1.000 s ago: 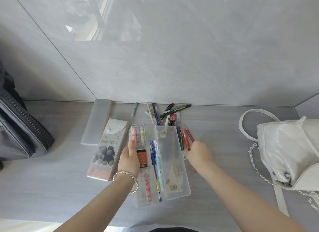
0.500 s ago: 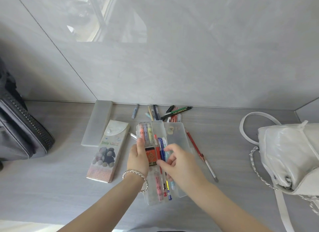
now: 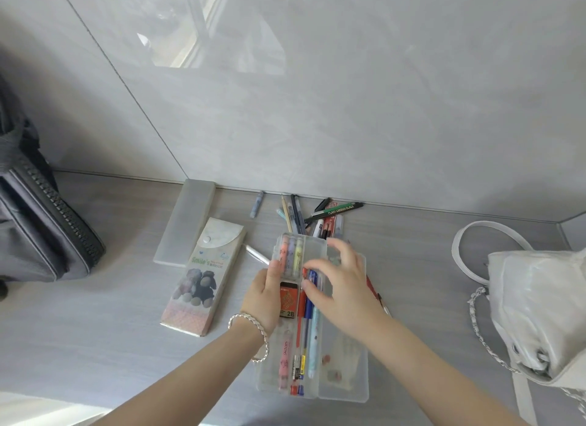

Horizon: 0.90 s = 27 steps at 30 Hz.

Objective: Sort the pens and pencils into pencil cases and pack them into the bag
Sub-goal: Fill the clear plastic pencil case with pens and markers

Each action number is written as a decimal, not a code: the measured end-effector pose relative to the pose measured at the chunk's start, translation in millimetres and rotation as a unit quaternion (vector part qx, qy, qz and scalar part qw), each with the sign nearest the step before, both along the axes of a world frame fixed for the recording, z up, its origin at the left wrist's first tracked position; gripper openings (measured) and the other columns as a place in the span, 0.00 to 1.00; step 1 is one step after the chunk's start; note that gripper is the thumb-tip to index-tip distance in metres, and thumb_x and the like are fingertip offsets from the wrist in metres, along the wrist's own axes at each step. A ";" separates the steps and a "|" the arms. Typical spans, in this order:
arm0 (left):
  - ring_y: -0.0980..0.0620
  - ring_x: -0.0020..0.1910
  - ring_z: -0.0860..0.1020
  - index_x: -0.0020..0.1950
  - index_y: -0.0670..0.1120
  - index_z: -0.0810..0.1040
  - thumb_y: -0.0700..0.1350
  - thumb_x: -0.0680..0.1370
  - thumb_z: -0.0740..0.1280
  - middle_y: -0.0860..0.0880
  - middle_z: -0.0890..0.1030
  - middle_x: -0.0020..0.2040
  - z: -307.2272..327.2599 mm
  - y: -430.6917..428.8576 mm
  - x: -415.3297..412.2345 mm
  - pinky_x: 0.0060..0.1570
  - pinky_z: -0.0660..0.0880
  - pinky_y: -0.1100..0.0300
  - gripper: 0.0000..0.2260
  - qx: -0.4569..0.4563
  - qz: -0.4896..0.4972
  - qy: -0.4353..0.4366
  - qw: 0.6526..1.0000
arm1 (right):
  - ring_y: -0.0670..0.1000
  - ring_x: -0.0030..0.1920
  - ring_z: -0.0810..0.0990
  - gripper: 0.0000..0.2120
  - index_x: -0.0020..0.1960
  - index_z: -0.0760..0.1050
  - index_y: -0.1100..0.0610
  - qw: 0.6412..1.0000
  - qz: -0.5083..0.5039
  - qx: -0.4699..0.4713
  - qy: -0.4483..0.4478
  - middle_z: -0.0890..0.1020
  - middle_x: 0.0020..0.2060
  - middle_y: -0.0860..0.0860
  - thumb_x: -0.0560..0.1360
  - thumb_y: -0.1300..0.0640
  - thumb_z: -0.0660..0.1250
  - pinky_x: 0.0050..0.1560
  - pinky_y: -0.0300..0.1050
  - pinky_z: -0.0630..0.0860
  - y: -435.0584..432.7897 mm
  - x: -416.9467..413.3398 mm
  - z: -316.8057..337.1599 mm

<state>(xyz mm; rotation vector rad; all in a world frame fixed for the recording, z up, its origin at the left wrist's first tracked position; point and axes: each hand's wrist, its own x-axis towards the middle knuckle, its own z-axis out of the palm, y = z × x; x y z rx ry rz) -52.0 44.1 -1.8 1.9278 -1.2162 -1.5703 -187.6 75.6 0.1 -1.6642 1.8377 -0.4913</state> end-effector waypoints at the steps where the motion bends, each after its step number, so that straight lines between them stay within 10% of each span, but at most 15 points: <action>1: 0.45 0.46 0.79 0.54 0.47 0.76 0.60 0.78 0.49 0.44 0.81 0.45 -1.7 -2.8 3.2 0.55 0.76 0.48 0.23 0.007 -0.004 -0.003 1.000 | 0.50 0.70 0.56 0.12 0.58 0.76 0.49 1.000 -0.006 -0.001 -0.012 0.62 0.68 0.49 0.75 0.49 0.63 0.71 0.47 0.56 -9.3 -1.4 1.4; 6: 0.51 0.42 0.77 0.58 0.50 0.72 0.61 0.78 0.48 0.47 0.80 0.45 -2.3 -21.9 23.6 0.43 0.72 0.62 0.21 0.040 -0.021 -0.019 0.999 | 0.53 0.56 0.74 0.11 0.54 0.78 0.58 0.994 -0.026 -0.107 -0.010 0.78 0.52 0.54 0.76 0.63 0.60 0.57 0.48 0.71 -90.9 -3.4 8.1; 10: 0.59 0.34 0.72 0.53 0.51 0.70 0.57 0.80 0.48 0.53 0.74 0.35 -3.0 -37.5 37.6 0.25 0.68 0.73 0.15 0.042 -0.004 -0.028 0.999 | 0.54 0.65 0.69 0.23 0.66 0.70 0.57 0.981 0.174 -0.004 0.085 0.72 0.66 0.53 0.75 0.72 0.54 0.64 0.47 0.67 -167.1 13.6 -6.9; 16: 0.53 0.44 0.78 0.57 0.50 0.74 0.59 0.79 0.48 0.49 0.80 0.43 -20.6 -58.1 59.0 0.45 0.75 0.60 0.21 0.068 0.013 -0.044 0.997 | 0.59 0.63 0.71 0.17 0.65 0.69 0.60 0.894 0.354 0.093 0.258 0.71 0.63 0.56 0.76 0.67 0.55 0.57 0.48 0.69 -215.2 45.6 -32.8; 21: 0.58 0.40 0.74 0.57 0.50 0.75 0.58 0.80 0.47 0.53 0.77 0.41 -20.0 -67.4 66.8 0.32 0.63 0.70 0.21 0.046 0.029 -0.057 0.997 | 0.59 0.59 0.74 0.12 0.60 0.69 0.63 0.843 0.391 0.048 0.365 0.72 0.58 0.58 0.77 0.66 0.56 0.47 0.50 0.71 -208.3 49.7 -43.0; 27: 0.51 0.52 0.80 0.51 0.54 0.78 0.61 0.78 0.50 0.46 0.83 0.51 -26.5 -66.4 68.8 0.53 0.75 0.61 0.20 0.039 0.025 0.038 0.998 | 0.50 0.38 0.74 0.14 0.57 0.71 0.54 0.991 0.040 -0.121 -0.035 0.75 0.39 0.51 0.73 0.65 0.61 0.41 0.44 0.73 -175.1 46.9 -5.6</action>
